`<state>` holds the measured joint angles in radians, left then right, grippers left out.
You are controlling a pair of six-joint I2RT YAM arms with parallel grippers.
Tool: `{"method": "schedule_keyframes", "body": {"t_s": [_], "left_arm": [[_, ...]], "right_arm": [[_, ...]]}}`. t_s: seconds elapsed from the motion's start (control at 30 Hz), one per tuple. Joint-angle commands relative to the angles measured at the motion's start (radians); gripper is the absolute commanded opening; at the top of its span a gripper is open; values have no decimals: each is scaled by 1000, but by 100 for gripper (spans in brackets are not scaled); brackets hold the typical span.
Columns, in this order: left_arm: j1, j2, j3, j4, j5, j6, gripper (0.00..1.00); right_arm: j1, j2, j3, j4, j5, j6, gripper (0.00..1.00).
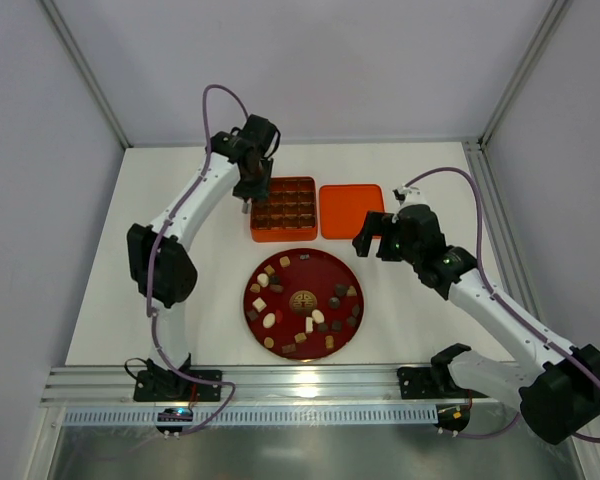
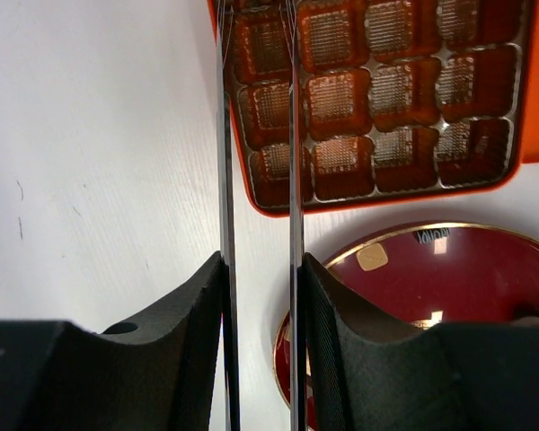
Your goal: Pack the chocolate
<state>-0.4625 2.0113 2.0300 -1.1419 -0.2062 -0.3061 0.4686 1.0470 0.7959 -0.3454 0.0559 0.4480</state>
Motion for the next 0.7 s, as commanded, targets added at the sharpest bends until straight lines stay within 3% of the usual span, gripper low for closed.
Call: {"method": "schedule_keyframes", "body": {"t_s": [0.0,0.17,0.67], "left_arm": [[-41,-140,-17,-15,33,19,38],[-87,-235,-92,-22,71,16,38],[-425,-482,-448,-7,116,-66,42]], "right_arm": [[-1,10,6,28,-7,3,100],[1,8,19,17,12,-9,100],[-80,-2,103,-78,98,-34,100]]}}
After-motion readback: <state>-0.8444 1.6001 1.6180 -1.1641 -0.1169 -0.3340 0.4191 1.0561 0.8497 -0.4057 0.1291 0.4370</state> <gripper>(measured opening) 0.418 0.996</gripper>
